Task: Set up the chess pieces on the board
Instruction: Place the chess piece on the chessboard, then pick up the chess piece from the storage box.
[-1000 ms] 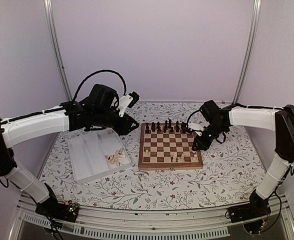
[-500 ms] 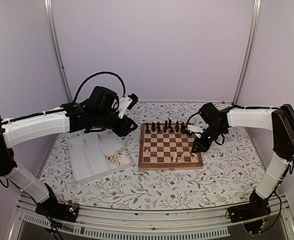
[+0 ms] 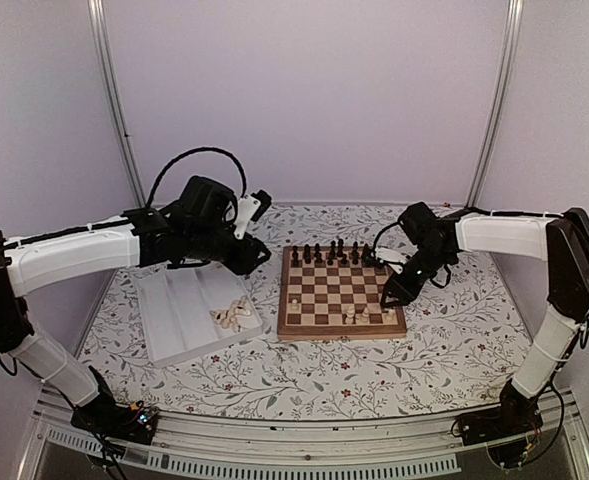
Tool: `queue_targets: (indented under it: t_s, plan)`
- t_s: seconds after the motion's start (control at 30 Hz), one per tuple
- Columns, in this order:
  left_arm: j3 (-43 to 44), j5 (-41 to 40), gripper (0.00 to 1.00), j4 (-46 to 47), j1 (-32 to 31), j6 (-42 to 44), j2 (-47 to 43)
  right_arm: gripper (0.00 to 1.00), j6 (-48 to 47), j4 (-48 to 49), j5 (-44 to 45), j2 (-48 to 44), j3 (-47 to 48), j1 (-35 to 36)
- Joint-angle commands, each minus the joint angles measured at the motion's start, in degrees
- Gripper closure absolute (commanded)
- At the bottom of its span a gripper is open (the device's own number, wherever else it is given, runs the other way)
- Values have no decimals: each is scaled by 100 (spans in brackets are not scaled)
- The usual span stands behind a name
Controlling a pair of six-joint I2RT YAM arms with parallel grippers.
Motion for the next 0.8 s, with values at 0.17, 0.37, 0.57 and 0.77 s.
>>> queue_targets:
  t_s: [0.17,0.37,0.57,0.77]
  plan:
    - [-143,-224,58,-1175,1290,-627,421,58,6,-73,-520,-716,341,-14]
    - [170,553,61,-1671,1734,-583,1066,58,-45,10,-669,-838,152,-14]
    - [-87,1337,62,-1635,1709,-526,1181,57,-105,89,-692,-1067,-61,-9]
    - [-226,1570,72,-1723,1439,-514,1377,57,-130,99,-756,-1050,-67,-7]
